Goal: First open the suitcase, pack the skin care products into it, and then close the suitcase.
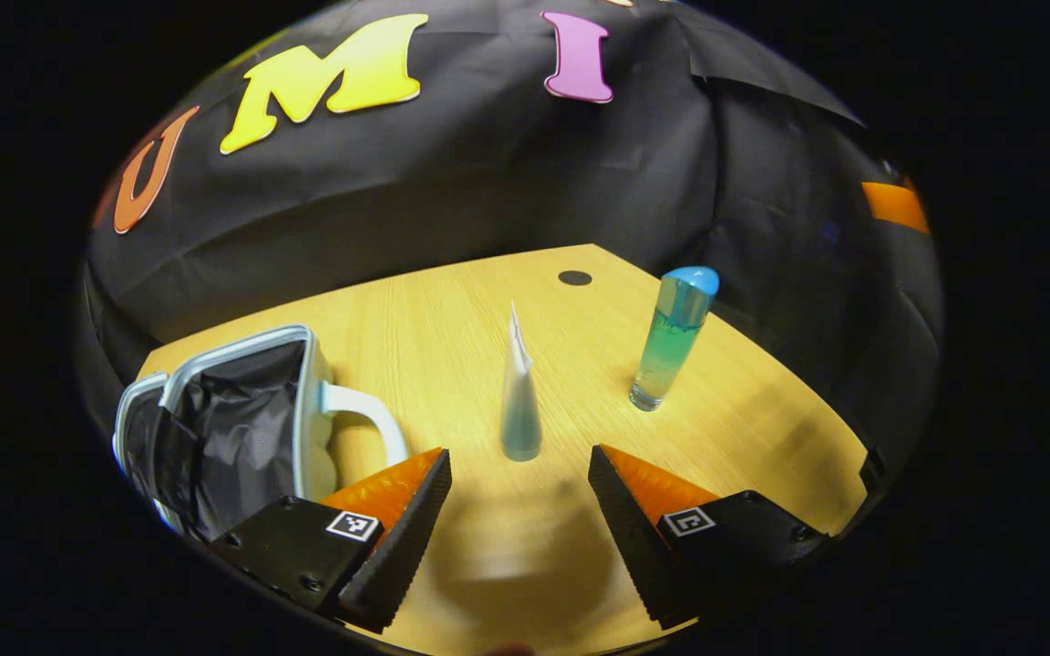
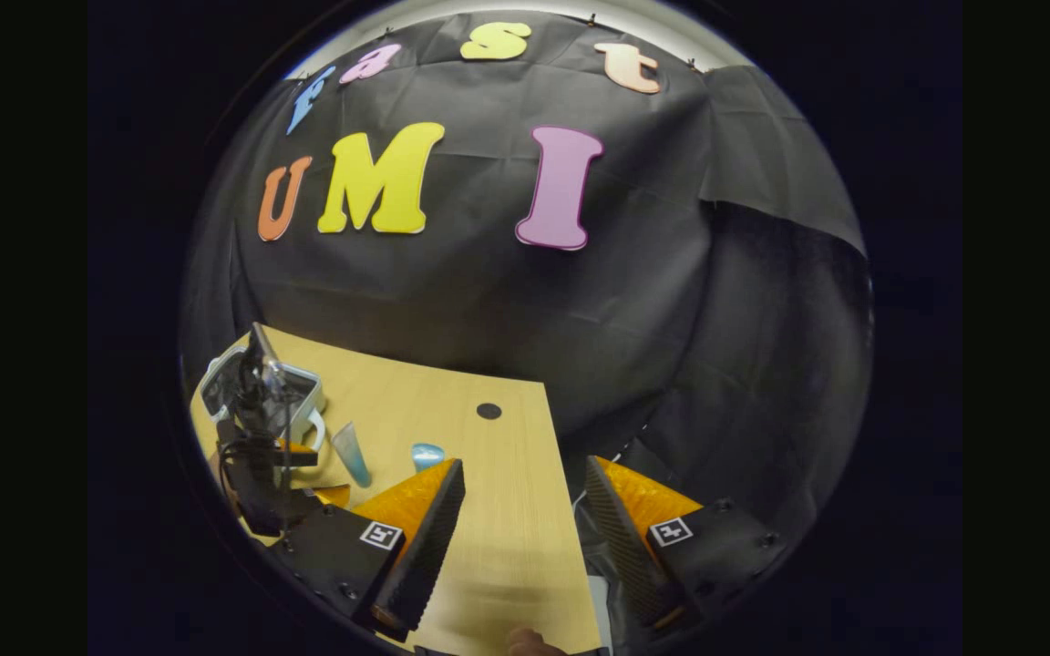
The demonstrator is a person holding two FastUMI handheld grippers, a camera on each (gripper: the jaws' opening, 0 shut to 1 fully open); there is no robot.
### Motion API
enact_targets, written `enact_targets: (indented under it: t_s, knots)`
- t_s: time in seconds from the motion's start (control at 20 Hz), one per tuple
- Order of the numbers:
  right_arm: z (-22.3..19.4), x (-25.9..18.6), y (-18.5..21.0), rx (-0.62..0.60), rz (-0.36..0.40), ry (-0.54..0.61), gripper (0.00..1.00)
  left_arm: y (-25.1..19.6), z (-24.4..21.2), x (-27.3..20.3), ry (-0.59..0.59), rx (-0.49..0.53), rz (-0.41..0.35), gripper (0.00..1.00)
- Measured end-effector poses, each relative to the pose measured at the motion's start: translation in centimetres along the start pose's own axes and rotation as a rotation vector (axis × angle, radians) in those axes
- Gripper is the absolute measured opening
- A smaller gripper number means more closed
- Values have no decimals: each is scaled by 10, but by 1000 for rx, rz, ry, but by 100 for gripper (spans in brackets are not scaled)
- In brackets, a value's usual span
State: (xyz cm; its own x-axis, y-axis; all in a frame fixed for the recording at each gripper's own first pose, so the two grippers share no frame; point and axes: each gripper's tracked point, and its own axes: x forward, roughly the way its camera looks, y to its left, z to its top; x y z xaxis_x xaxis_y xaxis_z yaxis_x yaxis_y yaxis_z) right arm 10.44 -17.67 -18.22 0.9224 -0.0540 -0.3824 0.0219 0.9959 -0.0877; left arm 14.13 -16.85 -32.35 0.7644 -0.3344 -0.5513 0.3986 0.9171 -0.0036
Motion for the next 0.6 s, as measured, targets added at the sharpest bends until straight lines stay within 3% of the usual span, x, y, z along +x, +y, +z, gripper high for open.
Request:
enact_targets:
  t_s: [0.25,0.45,0.6]
  knots:
    - [-29,13,-5,-2,2,66,80,2,-7,50,25,-8,60,95]
    - [-52,18,-9,-20,-4,116,80,6,0,64,-2,1,80,83]
    - [-63,25,-7,-36,-3,135,80,4,2,72,-20,-17,74,66]
